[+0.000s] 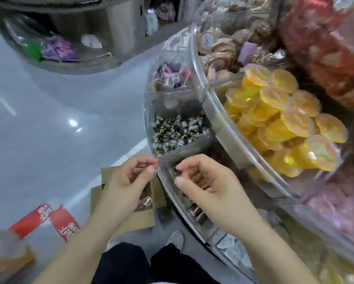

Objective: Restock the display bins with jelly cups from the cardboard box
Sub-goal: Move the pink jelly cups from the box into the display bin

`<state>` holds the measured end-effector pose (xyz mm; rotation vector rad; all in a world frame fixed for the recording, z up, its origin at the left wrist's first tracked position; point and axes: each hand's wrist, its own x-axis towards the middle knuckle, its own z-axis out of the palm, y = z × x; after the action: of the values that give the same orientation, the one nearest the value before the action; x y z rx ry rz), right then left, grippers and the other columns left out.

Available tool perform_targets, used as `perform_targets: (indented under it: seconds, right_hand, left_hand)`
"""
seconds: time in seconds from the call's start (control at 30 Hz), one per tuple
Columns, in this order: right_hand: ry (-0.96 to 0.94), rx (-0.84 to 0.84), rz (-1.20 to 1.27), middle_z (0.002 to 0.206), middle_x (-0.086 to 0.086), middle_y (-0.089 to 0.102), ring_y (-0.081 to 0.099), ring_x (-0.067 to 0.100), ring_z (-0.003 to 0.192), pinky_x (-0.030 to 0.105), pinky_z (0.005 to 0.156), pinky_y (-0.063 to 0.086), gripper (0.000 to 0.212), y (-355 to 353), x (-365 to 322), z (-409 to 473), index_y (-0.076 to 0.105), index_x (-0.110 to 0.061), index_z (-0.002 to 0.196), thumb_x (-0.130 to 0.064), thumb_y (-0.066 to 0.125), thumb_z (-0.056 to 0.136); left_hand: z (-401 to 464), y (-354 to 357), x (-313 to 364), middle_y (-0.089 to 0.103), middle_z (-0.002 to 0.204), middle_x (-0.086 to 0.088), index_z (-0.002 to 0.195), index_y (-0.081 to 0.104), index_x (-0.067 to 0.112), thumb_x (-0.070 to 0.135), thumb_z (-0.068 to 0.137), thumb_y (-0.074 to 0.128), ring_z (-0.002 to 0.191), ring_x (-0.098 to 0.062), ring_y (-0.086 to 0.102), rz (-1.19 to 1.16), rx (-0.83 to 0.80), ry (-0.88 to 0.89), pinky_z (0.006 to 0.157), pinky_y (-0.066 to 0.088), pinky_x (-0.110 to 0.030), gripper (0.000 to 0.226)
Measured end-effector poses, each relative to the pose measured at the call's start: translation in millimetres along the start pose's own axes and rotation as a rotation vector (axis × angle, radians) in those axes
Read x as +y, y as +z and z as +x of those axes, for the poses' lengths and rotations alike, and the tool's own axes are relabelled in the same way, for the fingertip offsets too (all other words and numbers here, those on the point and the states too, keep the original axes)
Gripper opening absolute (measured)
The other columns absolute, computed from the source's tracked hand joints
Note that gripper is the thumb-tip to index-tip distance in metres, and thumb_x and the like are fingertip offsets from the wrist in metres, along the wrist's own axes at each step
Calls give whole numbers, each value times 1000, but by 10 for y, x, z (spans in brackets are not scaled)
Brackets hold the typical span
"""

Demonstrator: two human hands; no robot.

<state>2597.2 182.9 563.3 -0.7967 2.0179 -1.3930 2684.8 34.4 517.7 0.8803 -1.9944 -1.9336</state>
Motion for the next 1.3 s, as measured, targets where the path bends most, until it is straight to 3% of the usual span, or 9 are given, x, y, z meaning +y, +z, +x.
perform_targets:
  seconds: [0.13,0.33,0.43,0.5,0.57,0.63,0.7,0.93,1.3]
  right_hand:
    - [223,-198,-62,64,-13,58,50,-3,59,12,62,42,17,1033,727,596,58,-33,79,-18,66,83]
    - [619,-366,-238,67,-5,53,53,16,71,41,78,51,7,2286,2542,1090,58,-24,82,-20,64,85]
    - [768,-400,-380,80,1,61,58,25,88,38,87,48,16,2684,3545,1267,61,-11,99,-18,63,85]
    - [806,-367,-537,107,12,64,58,29,106,29,86,43,29,2846,4174,1415,57,-7,111,-19,62,84]
    - [843,-245,-678,130,20,49,46,34,122,32,95,39,50,2949,4735,1546,44,-3,126,-19,63,83]
    - [866,-68,-809,140,23,35,35,37,130,40,104,33,69,2978,5194,1644,31,-1,137,-20,66,81]
    - [874,69,-826,140,22,39,39,37,128,42,102,34,72,2929,5565,1710,27,-4,139,-18,66,81]
    - [769,89,-652,114,20,65,59,36,108,40,94,47,27,2793,5826,1633,61,-4,111,-6,57,84]
    - [634,-25,-634,101,17,70,63,37,96,39,81,50,19,2634,4540,335,66,-14,103,-23,54,90]
  left_hand:
    - [117,-671,-615,70,83,10,84,66,27,5,88,57,77,6,64,-68,154,-91,65,46,-3,24]
    - [466,-1402,-2393,67,80,18,78,62,35,2,88,56,75,9,61,1,282,-308,75,45,-15,34]
    - [669,-1533,-3552,67,84,10,82,61,32,7,88,58,85,-8,63,122,291,-447,80,45,-28,26]
    - [808,-1554,-4321,67,93,2,91,62,25,9,88,57,96,-21,63,230,264,-526,85,46,-31,17]
    - [946,-1535,-5027,62,114,-7,113,59,15,13,87,56,110,-25,56,390,213,-600,92,41,-31,25]
    - [1097,-1478,-5586,51,129,-17,129,47,7,18,85,61,121,-31,46,547,182,-626,97,34,-34,47]
    - [1253,-1370,-5968,47,130,-22,132,42,5,21,84,63,121,-35,43,585,152,-620,96,34,-38,56]
    - [1217,-1206,-6253,66,107,-22,110,61,11,11,85,54,102,-41,58,585,383,-674,83,45,-41,26]
    - [-817,-862,-5316,67,111,-17,115,60,11,7,87,54,106,-35,60,234,755,-891,93,47,-44,28]
